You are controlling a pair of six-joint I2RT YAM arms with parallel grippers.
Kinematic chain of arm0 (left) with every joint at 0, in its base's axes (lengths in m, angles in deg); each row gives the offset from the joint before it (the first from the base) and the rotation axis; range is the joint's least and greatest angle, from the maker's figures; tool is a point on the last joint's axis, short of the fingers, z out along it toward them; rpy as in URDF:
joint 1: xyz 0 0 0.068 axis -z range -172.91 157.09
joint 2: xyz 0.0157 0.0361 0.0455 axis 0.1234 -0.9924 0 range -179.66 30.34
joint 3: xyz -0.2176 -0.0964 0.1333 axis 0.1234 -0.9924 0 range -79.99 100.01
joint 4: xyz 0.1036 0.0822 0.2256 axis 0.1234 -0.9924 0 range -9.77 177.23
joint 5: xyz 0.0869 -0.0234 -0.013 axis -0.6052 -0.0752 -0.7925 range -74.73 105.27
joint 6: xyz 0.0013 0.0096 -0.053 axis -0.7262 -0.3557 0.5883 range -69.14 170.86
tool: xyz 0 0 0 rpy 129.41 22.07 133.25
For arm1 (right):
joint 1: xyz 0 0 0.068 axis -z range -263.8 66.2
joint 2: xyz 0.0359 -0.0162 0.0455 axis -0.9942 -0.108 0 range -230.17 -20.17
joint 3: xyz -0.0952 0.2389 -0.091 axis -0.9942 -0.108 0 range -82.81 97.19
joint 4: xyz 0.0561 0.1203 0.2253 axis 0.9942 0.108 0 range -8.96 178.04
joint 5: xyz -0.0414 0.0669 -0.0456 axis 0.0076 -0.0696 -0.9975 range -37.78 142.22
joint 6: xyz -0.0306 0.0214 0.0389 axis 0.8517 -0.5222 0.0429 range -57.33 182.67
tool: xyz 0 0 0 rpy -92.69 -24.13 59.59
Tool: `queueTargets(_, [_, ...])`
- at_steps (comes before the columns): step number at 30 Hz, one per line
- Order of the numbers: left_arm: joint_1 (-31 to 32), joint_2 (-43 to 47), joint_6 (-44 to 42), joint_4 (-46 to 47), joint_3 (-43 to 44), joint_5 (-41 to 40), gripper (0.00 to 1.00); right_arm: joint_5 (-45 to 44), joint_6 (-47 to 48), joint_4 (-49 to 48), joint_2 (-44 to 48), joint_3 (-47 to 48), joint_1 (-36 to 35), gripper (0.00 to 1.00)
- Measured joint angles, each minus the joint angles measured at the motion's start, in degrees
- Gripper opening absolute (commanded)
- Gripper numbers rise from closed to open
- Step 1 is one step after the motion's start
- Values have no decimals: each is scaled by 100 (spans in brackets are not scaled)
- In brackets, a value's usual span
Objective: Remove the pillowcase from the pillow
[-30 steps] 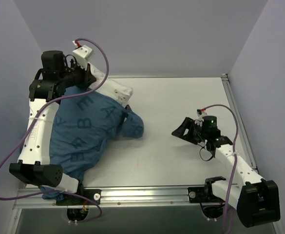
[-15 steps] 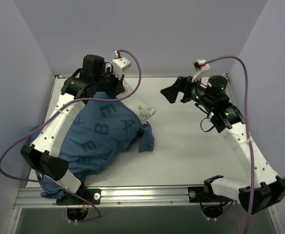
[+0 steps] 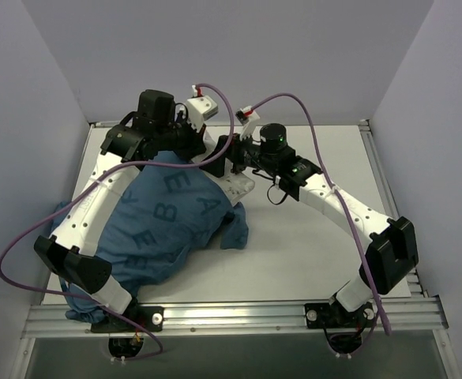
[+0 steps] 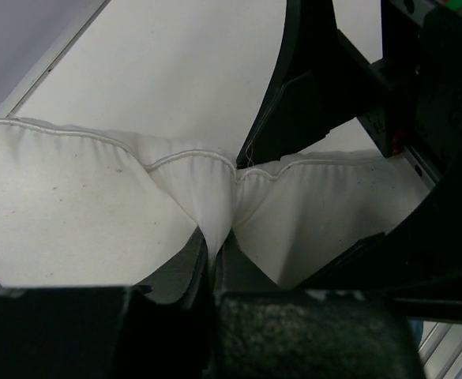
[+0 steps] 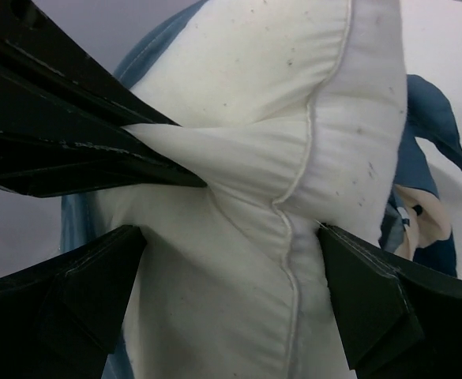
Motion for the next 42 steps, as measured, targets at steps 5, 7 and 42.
queueTargets(5, [-31,0,-79,-52,4,-22,2,-39,-195,-323,-142,-42,-155,100])
queueTargets(7, [-48,0,-92,-94,35,-26,2,-33,-330,-577,-177,-168,-170,100])
queueTargets(42, [-1576,186,-538,-1517,258,496,94,-105,-1821,-2437,-669,-2765,560,0])
